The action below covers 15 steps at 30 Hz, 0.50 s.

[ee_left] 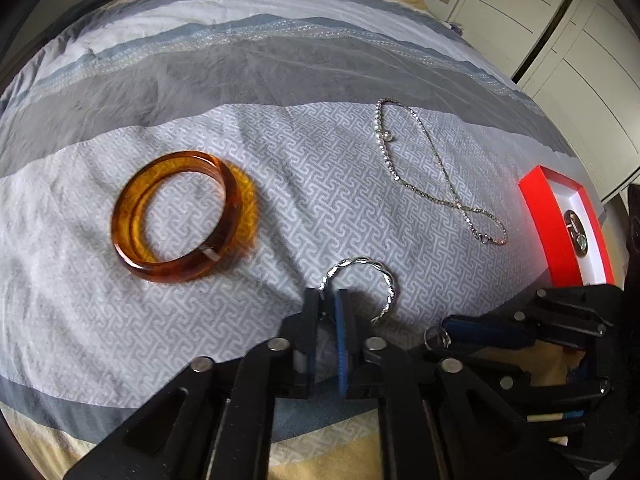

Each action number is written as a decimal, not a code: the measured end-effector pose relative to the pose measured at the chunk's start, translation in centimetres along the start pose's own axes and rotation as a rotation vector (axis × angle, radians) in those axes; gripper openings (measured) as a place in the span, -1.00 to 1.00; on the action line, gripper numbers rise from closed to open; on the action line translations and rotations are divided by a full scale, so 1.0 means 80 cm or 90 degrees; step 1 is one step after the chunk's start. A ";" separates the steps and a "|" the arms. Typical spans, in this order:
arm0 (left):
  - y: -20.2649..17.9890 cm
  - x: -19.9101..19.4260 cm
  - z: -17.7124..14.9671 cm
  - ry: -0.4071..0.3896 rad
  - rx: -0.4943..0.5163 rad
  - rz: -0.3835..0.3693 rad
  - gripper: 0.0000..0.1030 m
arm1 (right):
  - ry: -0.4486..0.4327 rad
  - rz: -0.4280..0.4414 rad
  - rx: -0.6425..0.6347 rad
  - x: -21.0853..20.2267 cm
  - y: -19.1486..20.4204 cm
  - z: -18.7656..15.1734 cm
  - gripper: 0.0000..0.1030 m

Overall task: Organize jewelry
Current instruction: 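Grasp the second twisted silver bangle with the left tool while the right tool grasps a silver ring, then carry the twisted bangle and silver ring over the box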

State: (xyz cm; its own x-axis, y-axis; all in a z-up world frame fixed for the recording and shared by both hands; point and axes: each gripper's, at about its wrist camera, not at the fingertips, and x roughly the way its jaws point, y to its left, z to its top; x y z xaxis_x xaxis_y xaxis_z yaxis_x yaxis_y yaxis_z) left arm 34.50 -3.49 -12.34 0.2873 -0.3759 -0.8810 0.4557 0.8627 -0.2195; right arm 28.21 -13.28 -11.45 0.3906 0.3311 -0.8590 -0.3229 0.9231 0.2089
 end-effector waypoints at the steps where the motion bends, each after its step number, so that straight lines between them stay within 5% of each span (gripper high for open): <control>1: -0.003 0.003 0.002 0.001 0.003 0.005 -0.79 | -0.001 0.001 0.000 -0.002 -0.001 -0.002 -0.66; 15: -0.035 -0.013 -0.001 -0.031 0.012 0.054 -0.90 | -0.047 0.004 0.031 -0.067 -0.015 -0.028 -0.67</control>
State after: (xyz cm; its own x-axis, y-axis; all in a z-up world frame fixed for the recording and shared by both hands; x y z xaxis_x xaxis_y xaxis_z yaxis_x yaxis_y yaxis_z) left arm 32.85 -5.45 -10.83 0.3658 -0.3185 -0.8745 0.4434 0.8858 -0.1371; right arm 24.59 -16.60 -8.13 0.4516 0.3486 -0.8213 -0.2837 0.9289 0.2382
